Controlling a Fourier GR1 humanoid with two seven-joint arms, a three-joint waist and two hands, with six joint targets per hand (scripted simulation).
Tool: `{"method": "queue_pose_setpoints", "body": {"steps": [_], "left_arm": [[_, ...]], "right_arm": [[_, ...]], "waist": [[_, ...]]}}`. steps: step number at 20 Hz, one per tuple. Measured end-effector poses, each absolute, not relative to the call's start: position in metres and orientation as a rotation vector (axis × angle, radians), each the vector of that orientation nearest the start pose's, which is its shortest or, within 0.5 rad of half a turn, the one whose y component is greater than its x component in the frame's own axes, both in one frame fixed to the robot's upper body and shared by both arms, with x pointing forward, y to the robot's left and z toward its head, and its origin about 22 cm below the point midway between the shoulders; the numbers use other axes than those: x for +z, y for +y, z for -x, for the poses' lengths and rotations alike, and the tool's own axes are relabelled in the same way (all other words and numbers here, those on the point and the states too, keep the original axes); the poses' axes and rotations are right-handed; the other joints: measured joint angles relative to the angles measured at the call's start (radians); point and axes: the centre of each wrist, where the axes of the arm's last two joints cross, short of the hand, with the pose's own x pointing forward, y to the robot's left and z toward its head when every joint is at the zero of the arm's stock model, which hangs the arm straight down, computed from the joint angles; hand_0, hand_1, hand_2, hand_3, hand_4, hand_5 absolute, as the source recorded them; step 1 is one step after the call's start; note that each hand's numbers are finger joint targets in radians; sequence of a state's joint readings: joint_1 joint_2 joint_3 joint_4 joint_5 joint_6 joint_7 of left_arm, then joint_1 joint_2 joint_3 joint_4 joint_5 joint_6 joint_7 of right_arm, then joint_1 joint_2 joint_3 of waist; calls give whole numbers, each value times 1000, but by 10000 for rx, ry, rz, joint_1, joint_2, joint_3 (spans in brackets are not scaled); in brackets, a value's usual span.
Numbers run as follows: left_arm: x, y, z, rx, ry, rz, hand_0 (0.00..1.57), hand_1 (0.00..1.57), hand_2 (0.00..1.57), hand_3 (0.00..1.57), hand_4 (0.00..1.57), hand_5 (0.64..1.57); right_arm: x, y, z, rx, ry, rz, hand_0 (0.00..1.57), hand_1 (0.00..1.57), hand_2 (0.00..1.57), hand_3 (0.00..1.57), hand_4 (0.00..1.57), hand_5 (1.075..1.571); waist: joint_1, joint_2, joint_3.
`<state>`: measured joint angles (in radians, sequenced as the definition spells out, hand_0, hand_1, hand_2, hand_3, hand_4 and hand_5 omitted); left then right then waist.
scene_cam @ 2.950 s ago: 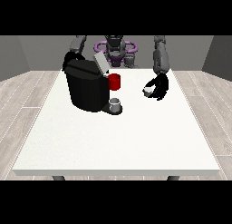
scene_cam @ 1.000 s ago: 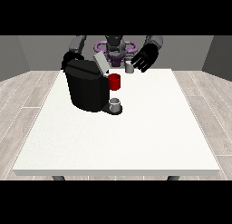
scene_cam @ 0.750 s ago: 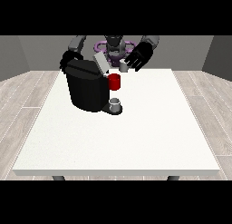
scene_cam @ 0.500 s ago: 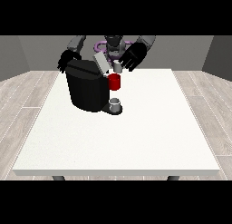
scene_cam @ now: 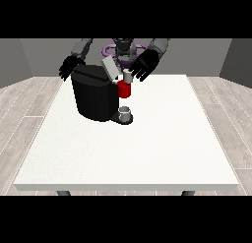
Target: Insert the coffee pod into the coffee machine and close the lid
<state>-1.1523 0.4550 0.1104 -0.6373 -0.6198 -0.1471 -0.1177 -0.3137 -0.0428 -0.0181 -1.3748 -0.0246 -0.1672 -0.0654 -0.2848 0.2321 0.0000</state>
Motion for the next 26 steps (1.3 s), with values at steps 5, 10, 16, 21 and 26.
{"method": "queue_pose_setpoints", "body": {"steps": [5,10,16,21,26], "left_arm": [[233,263,-461,-8665,-16940,-7217,1183,1183,1251,1180,499,1571],[226,255,-462,-8756,-17018,-7165,1198,1198,1271,1200,505,1571],[229,259,-462,-8819,-16915,-7124,1184,1184,1248,1186,488,1571],[226,255,-463,-8907,-16652,-7082,1249,1249,1282,1181,480,1571],[226,253,-464,-8859,-16570,-6975,1196,1196,1240,1142,466,1571]], "right_arm": [[41,-204,-317,-361,-17318,598,0,0,0,0,530,1571],[42,-206,-317,-428,-17236,586,0,0,0,0,518,1571],[42,-211,-317,-629,-17379,573,0,0,0,0,513,1571],[37,-215,-316,-725,-17322,687,0,0,0,0,448,1571],[37,-215,-315,-669,-17274,693,0,0,0,0,443,1571]], "waist": [[-121,154,2],[-111,176,1],[-74,258,3],[-7,195,5],[-42,180,7]]}}
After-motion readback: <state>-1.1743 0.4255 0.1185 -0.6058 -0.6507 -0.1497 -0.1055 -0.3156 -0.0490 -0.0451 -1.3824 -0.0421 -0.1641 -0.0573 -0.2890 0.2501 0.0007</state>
